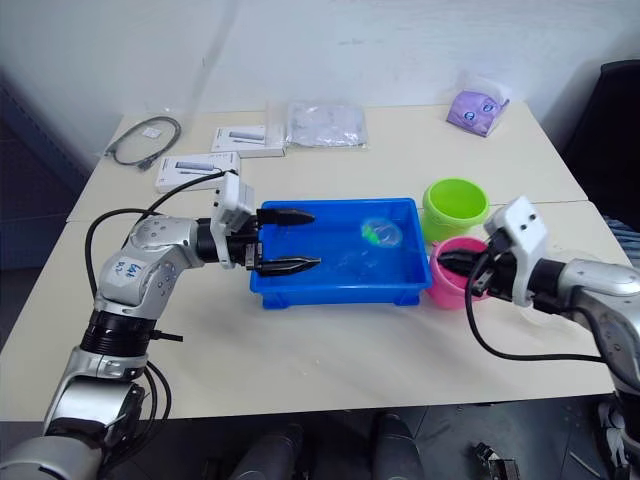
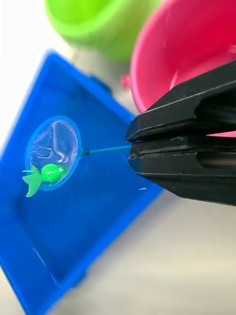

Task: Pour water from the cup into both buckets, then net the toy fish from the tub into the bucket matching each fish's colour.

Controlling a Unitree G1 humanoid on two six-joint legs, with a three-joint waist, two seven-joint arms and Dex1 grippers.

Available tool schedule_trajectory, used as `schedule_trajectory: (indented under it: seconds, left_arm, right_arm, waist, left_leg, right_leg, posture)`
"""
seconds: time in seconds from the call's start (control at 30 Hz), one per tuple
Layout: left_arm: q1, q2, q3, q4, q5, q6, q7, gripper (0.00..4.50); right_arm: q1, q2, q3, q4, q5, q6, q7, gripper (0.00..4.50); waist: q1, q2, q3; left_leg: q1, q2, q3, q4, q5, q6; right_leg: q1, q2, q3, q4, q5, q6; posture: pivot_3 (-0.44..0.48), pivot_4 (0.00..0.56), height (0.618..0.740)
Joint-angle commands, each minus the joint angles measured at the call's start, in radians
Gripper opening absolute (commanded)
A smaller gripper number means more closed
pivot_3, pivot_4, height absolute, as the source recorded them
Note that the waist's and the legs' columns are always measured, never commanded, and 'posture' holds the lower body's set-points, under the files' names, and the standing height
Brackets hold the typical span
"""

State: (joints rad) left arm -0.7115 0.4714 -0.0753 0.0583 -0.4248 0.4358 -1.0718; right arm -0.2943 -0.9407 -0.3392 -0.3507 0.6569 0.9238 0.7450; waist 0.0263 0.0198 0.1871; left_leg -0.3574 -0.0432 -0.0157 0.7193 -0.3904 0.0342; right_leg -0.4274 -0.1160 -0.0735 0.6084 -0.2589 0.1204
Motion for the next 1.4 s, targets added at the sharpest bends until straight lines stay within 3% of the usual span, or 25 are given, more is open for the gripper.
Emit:
schedule_trajectory:
  seconds: [0.03,0.23,0.4,0.5,0.63,0.83,1.4]
  left_arm:
    - [-0.034,-0.016,0.017,0.005,-0.010,-0.014,0.010,4.49]
    - [-0.076,-0.036,0.026,0.024,-0.017,-0.019,0.014,4.49]
    - [-0.069,-0.029,0.029,0.020,-0.011,-0.022,0.015,4.49]
    - [-0.065,-0.025,0.031,0.017,-0.009,-0.022,0.016,4.49]
    - [-0.061,-0.019,0.036,0.013,-0.005,-0.023,0.021,4.49]
    - [-0.052,-0.013,0.030,0.009,0.003,-0.029,0.026,4.49]
    - [-0.044,0.003,0.019,-0.009,-0.002,0.005,0.022,4.49]
  right_arm:
    - [-0.055,-0.092,-0.059,0.037,-0.056,-0.015,-0.030,0.00]
    - [-0.063,-0.271,0.103,0.244,-0.399,-0.431,0.001,0.00]
    - [-0.168,-0.464,0.404,0.506,-1.029,-1.236,-0.204,0.00]
    - [-0.272,-0.485,0.499,0.613,-1.215,-1.464,-0.289,0.00]
    - [-0.433,-0.448,0.535,0.767,-1.313,-1.587,-0.355,0.00]
    - [-0.494,-0.420,0.563,0.834,-1.379,-1.686,-0.368,0.00]
    - [-0.510,-0.388,0.552,0.806,-1.407,-1.717,-0.394,0.00]
  waist:
    - [0.000,0.000,0.000]
    - [-0.002,-0.001,0.000]
    - [-0.012,0.000,0.000]
    - [-0.020,0.000,0.000]
    - [-0.030,0.000,0.000]
    - [-0.029,0.000,0.000]
    - [-0.029,0.000,0.000]
  left_leg:
    - [0.000,0.000,0.000,0.000,0.000,0.000]
    - [0.000,-0.001,0.001,-0.002,0.000,0.000]
    - [0.001,0.000,0.008,-0.004,0.000,0.001]
    - [0.000,0.000,0.013,-0.005,0.000,0.001]
    - [0.000,0.001,0.014,-0.006,0.000,0.000]
    - [0.000,0.001,0.015,-0.006,0.000,0.000]
    - [0.000,0.002,0.016,-0.006,0.000,0.000]
  right_leg:
    - [0.000,0.000,0.000,0.000,0.000,0.000]
    - [0.000,0.000,0.001,-0.001,0.000,0.000]
    - [-0.004,0.001,0.006,0.001,0.000,0.000]
    - [-0.011,0.001,0.012,0.004,0.000,0.000]
    - [-0.011,0.002,0.013,0.003,0.000,0.000]
    - [-0.011,0.002,0.013,0.002,0.000,0.000]
    - [-0.012,0.003,0.014,0.003,0.000,0.000]
  posture:
    - [0.000,0.150,0.735]
    - [0.000,0.150,0.735]
    - [0.000,0.150,0.735]
    - [0.000,0.150,0.735]
    - [0.000,0.150,0.735]
    - [0.000,0.150,0.735]
    - [0.000,0.150,0.735]
